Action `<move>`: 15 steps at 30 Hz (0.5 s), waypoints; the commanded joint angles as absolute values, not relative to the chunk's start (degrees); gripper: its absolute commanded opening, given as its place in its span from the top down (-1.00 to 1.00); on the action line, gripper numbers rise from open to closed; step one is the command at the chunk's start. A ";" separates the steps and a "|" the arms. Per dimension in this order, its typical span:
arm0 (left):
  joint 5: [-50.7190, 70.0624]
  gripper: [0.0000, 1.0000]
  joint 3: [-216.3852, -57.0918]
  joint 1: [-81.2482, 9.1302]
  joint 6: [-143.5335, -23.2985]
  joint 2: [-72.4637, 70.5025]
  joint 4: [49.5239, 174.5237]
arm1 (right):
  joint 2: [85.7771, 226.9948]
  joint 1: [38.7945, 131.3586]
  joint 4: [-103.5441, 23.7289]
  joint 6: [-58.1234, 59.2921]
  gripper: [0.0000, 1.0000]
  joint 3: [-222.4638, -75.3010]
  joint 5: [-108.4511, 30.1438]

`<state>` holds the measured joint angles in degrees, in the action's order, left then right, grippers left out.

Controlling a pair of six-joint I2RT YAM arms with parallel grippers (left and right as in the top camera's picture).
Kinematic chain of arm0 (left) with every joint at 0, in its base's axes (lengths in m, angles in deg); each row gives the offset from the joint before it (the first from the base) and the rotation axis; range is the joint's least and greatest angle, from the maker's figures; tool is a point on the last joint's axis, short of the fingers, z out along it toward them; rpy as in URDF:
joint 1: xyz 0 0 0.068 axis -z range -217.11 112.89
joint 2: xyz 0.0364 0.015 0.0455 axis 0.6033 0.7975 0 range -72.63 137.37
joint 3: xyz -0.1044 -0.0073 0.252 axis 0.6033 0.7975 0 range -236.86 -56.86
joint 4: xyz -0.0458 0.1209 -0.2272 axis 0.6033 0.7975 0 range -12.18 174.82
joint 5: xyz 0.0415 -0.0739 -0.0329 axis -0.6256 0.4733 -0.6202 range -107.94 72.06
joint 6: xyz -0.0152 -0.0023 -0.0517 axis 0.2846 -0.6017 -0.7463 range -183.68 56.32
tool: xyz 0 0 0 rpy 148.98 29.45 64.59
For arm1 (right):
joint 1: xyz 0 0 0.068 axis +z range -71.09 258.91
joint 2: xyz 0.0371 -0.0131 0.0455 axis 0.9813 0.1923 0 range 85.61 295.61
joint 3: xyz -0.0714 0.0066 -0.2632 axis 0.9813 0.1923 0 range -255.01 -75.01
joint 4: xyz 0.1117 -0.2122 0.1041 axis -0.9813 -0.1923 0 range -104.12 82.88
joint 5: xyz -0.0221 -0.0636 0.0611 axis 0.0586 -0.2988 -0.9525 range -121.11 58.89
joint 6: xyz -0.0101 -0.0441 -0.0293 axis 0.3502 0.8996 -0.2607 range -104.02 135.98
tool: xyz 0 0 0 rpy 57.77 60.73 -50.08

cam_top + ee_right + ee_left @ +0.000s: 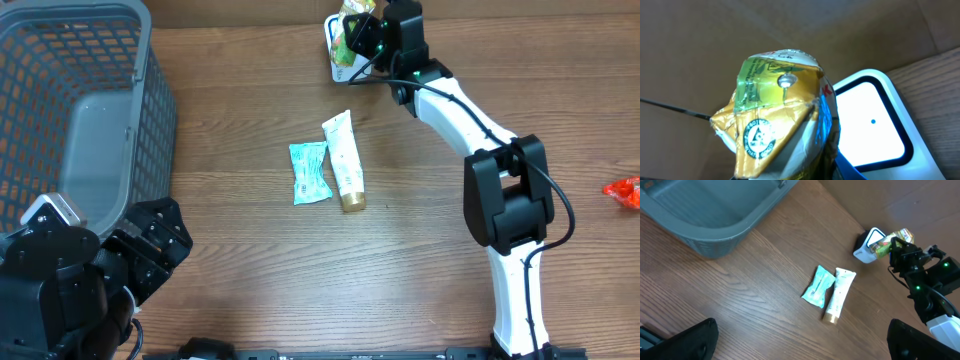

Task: Scan the item barcode
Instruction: 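Raise the green tea carton up to the white scanner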

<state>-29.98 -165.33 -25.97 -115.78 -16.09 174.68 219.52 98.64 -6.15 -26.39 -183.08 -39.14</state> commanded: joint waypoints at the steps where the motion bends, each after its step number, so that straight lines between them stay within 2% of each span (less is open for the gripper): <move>1: -29.95 -0.99 -165.61 -26.43 -114.90 -16.01 174.61 | 218.38 98.97 -5.95 -27.31 0.45 -185.33 -34.88; 9: -29.95 -1.00 -165.61 -26.43 -114.90 -16.01 174.61 | 218.54 98.88 -7.50 -27.31 0.45 -185.33 -33.09; 15: -29.95 -1.00 -165.61 -26.43 -114.90 -16.01 174.61 | 217.86 96.17 -6.11 -27.33 0.46 -186.25 -37.66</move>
